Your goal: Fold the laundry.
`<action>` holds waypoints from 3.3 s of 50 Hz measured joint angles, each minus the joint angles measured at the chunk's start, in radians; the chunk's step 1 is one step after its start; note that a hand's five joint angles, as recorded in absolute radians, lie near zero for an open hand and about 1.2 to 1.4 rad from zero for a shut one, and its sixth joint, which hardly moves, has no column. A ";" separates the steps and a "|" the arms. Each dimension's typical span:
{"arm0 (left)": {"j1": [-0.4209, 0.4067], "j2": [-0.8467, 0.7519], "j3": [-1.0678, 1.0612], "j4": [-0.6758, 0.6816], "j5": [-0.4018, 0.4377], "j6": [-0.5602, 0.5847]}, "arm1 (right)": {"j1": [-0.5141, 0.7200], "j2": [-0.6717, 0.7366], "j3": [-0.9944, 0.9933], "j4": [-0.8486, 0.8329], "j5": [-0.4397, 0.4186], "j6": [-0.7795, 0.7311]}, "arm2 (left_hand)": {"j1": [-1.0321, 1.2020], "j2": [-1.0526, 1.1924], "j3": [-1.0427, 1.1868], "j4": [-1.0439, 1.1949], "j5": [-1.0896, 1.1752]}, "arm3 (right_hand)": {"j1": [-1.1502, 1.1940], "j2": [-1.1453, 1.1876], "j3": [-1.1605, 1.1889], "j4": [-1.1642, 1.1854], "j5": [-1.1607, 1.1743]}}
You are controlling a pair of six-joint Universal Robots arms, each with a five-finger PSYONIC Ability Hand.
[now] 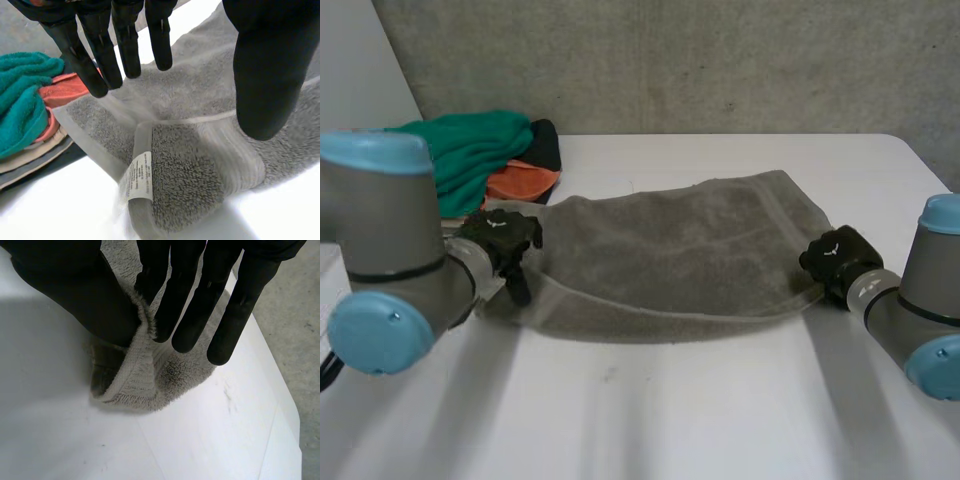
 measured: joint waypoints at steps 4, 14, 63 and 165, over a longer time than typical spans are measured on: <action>0.006 0.013 0.082 -0.069 0.023 0.020 | 0.006 -0.028 0.015 -0.002 0.003 0.020 | -0.005 -0.037 -0.034 -0.038 -0.042 | 0.000 0.000 0.000 0.000 0.000; 0.010 -0.137 0.320 -0.135 0.023 0.130 | 0.012 -0.042 0.039 -0.017 0.004 0.028 | 0.009 -0.014 -0.013 -0.003 -0.002 | 0.000 0.000 0.000 0.000 0.000; 0.040 0.253 -0.241 -0.313 0.103 0.509 | -0.180 -0.368 0.119 0.815 -0.067 -0.467 | 0.733 0.737 0.731 0.746 0.708 | 0.000 0.000 0.000 0.000 0.000; -0.017 -0.501 0.785 -0.049 -0.248 0.386 | -0.054 0.343 -0.542 -0.150 0.061 -0.226 | 0.733 0.739 0.734 0.750 0.718 | -0.001 0.000 0.000 0.002 0.010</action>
